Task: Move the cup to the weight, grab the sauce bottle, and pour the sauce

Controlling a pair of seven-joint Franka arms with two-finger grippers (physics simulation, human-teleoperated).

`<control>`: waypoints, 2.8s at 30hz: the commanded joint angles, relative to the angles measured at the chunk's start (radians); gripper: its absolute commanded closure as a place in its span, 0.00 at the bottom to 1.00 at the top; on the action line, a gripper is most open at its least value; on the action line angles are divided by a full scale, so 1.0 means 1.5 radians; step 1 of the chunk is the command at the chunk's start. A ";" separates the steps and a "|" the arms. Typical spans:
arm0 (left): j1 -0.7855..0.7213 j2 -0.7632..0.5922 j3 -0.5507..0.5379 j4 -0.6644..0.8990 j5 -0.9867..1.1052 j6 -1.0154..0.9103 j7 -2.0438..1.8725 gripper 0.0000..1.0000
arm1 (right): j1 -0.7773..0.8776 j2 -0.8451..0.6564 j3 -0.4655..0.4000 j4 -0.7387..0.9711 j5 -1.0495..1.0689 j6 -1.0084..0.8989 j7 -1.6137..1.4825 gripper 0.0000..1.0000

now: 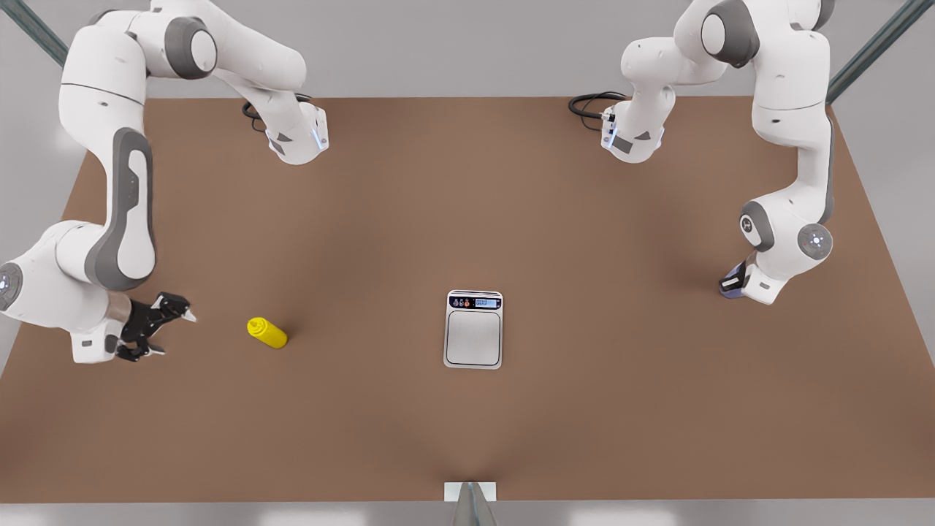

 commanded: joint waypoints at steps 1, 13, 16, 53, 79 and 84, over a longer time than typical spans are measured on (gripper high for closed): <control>0.000 0.001 0.000 0.000 0.001 0.001 0.000 0.79 | -0.004 0.003 0.000 -0.001 0.020 0.000 -0.031 0.00; 0.000 -0.010 -0.001 0.006 -0.020 -0.013 -0.001 0.76 | -0.136 0.124 0.001 -0.153 0.428 -0.028 -0.768 0.00; -0.004 -0.022 -0.005 0.012 -0.031 -0.017 -0.006 0.76 | -0.150 0.148 0.002 -0.173 0.437 -0.036 -0.816 0.00; -0.401 0.161 -0.123 0.369 -0.064 -0.104 -0.759 0.77 | -0.094 0.247 0.038 -0.123 0.556 -0.027 -0.852 0.27; -0.495 0.401 -0.130 0.771 -0.055 -0.227 -1.074 0.69 | -0.088 0.254 0.069 -0.107 0.590 -0.027 -0.845 0.41; -0.495 0.420 -0.129 0.804 -0.055 -0.228 -1.088 0.47 | -0.089 0.254 0.069 -0.107 0.589 -0.028 -0.845 0.43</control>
